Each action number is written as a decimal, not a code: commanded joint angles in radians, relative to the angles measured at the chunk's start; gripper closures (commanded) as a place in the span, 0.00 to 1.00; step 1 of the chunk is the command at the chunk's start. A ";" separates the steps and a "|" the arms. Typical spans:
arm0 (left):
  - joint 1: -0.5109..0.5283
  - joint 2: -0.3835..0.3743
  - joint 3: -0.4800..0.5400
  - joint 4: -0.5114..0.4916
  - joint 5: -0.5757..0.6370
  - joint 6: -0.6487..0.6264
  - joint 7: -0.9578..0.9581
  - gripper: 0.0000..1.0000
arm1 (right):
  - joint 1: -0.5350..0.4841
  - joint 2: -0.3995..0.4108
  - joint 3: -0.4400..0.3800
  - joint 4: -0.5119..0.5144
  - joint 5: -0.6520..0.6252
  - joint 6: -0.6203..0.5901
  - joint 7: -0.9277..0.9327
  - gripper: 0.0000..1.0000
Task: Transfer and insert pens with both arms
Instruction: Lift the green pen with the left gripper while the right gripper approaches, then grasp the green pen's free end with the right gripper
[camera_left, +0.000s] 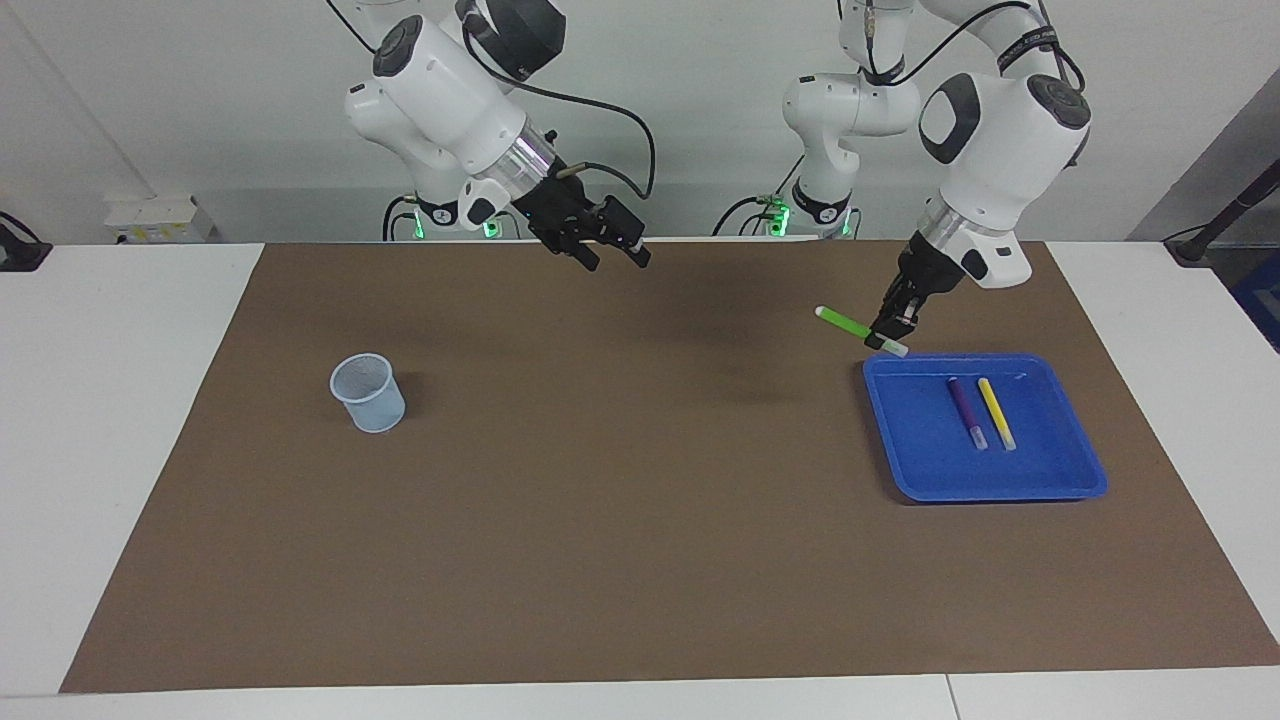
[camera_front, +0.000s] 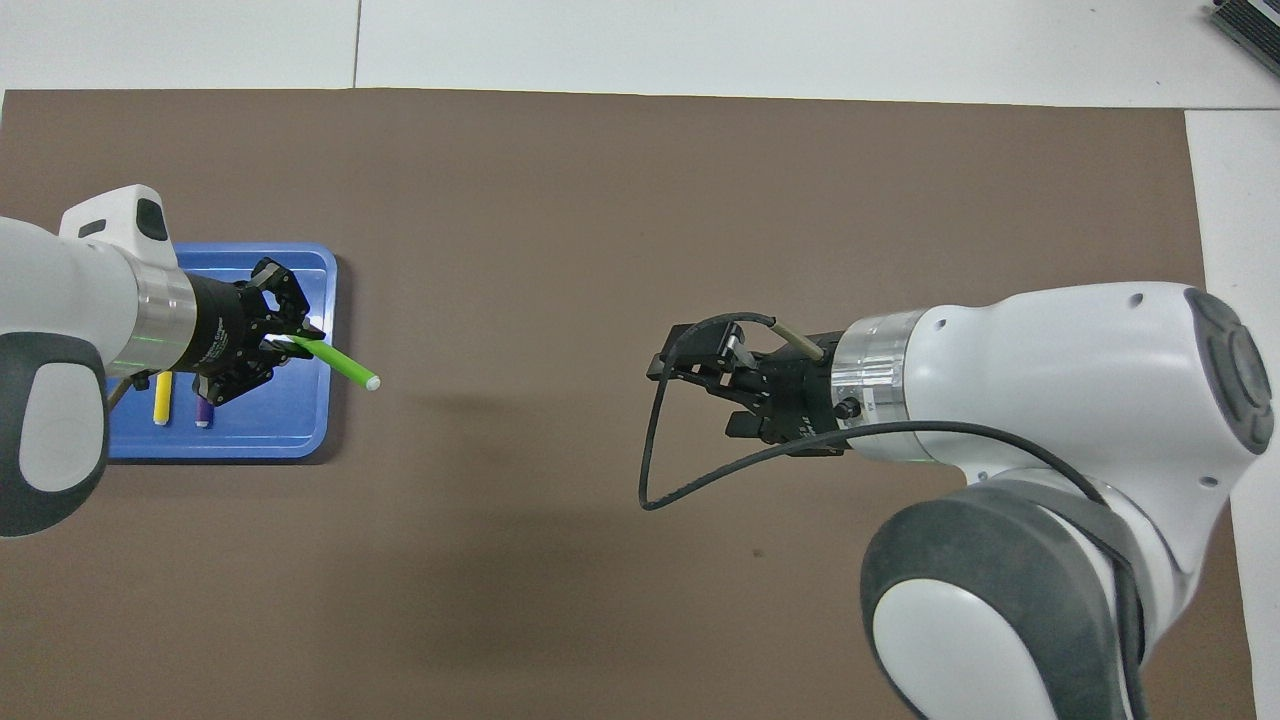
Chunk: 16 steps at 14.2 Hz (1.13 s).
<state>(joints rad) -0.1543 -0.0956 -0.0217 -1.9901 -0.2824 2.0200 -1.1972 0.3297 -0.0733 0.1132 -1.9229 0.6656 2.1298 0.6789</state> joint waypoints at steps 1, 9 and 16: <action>-0.036 -0.059 0.009 -0.053 -0.072 -0.018 -0.113 1.00 | 0.037 0.029 0.000 -0.008 0.034 0.088 0.037 0.00; -0.102 -0.134 0.011 -0.144 -0.286 -0.009 -0.263 1.00 | 0.204 0.104 0.000 -0.002 0.117 0.401 0.177 0.00; -0.129 -0.162 0.011 -0.208 -0.339 0.092 -0.329 1.00 | 0.295 0.127 0.000 -0.002 0.118 0.461 0.226 0.09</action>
<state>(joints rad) -0.2461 -0.2090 -0.0216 -2.1370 -0.6011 2.0658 -1.5066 0.6115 0.0504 0.1148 -1.9272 0.7610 2.5612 0.8925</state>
